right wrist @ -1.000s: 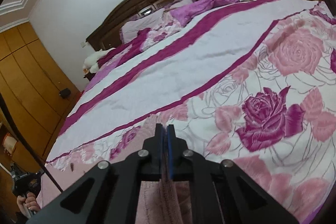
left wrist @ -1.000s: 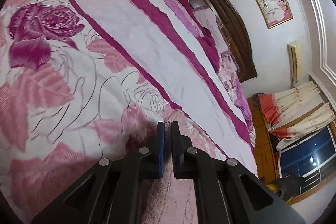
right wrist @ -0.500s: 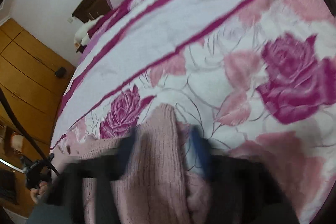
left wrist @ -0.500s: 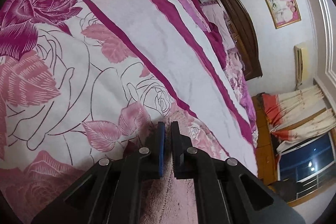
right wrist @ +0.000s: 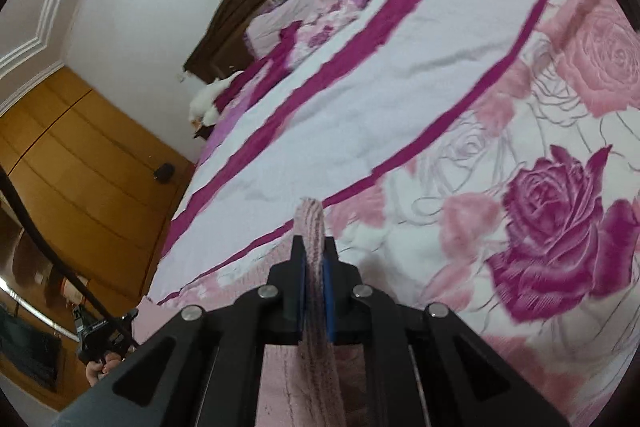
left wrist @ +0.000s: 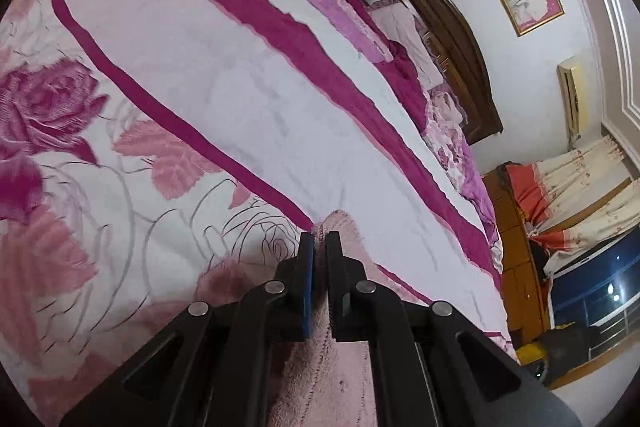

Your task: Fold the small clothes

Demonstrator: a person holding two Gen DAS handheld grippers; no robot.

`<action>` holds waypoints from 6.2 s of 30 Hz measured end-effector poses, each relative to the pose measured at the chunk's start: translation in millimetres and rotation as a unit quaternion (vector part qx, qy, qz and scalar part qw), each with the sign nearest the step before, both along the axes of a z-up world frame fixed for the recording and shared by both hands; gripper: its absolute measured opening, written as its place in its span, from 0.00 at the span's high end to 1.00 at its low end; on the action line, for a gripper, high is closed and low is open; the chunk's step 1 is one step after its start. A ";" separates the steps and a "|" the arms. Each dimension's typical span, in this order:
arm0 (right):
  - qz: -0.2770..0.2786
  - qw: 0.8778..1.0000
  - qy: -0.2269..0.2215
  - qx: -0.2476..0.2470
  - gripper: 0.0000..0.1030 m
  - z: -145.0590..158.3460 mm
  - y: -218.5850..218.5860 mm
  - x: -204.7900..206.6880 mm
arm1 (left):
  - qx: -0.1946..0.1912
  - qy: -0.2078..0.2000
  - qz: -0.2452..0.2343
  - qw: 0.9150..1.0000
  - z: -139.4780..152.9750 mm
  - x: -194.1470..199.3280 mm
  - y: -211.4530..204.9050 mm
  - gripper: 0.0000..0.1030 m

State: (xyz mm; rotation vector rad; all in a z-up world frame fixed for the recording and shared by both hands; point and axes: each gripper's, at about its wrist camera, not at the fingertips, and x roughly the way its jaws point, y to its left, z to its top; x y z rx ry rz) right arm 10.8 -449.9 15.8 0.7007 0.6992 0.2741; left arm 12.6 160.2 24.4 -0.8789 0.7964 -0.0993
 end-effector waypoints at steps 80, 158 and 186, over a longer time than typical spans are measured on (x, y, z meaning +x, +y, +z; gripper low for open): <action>0.328 0.738 0.229 -0.543 0.14 -13.3 565.7 -37.4 | -0.159 -0.039 0.082 0.983 -51.2 -250.9 -53.8 0.59; 0.376 0.834 0.086 -0.395 0.80 62.0 588.5 -37.8 | 0.113 -0.103 0.058 0.987 41.8 -210.6 -37.6 1.00; 0.404 0.803 -0.039 -0.436 0.80 127.9 488.3 -86.2 | 0.274 -0.116 -0.024 0.954 89.7 -211.7 -153.3 1.00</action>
